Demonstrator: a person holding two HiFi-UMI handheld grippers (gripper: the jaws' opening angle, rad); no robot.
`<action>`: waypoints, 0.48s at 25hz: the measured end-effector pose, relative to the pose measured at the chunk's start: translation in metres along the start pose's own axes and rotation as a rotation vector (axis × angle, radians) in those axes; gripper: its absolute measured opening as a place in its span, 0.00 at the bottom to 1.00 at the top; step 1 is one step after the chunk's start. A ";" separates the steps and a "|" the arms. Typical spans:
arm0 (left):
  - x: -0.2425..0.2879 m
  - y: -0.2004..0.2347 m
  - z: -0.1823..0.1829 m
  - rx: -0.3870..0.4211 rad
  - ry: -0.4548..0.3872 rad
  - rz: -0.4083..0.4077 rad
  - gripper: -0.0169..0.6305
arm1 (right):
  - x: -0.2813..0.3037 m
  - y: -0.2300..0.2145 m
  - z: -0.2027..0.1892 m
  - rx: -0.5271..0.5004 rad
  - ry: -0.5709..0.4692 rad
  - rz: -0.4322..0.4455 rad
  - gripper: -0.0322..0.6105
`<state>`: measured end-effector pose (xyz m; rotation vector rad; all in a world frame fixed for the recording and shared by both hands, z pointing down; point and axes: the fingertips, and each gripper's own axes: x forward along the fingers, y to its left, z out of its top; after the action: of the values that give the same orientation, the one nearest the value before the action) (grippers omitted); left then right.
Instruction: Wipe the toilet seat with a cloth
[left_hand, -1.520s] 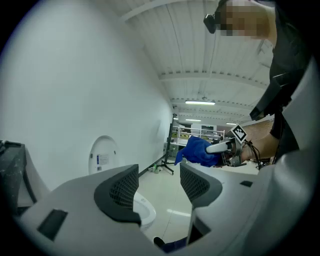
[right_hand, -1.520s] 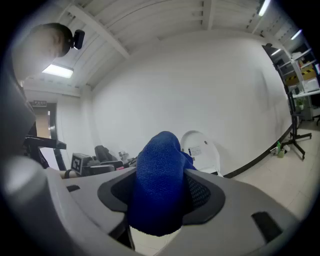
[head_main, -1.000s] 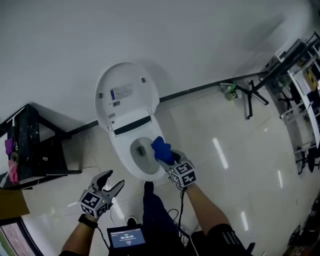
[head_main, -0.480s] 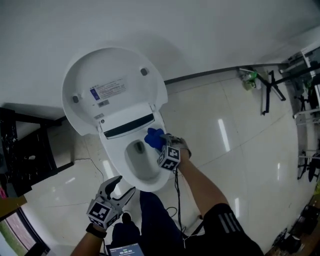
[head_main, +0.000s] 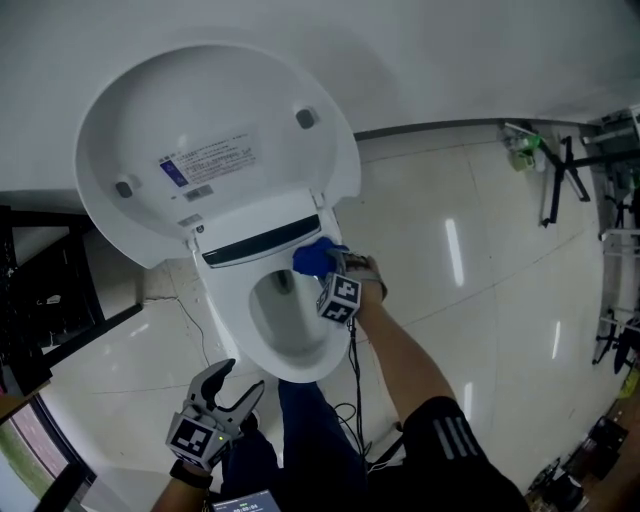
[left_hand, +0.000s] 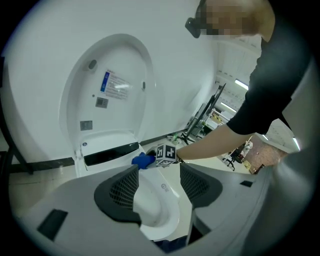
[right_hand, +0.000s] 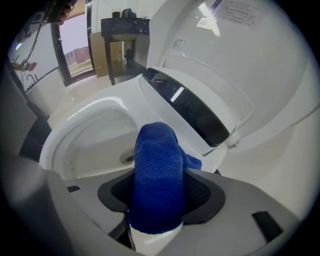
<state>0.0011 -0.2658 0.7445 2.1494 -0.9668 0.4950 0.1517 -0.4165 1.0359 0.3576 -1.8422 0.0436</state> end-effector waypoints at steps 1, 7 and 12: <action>-0.001 0.001 0.001 -0.002 -0.005 0.003 0.44 | -0.002 -0.003 -0.004 0.033 0.001 -0.003 0.47; -0.007 -0.004 -0.003 -0.009 -0.007 0.013 0.44 | -0.016 0.033 -0.040 0.250 0.023 0.111 0.46; -0.013 -0.019 -0.020 -0.010 0.009 -0.010 0.44 | -0.033 0.109 -0.070 0.283 0.072 0.207 0.46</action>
<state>0.0065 -0.2359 0.7419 2.1402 -0.9510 0.4937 0.1964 -0.2903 1.0428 0.3549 -1.7980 0.4568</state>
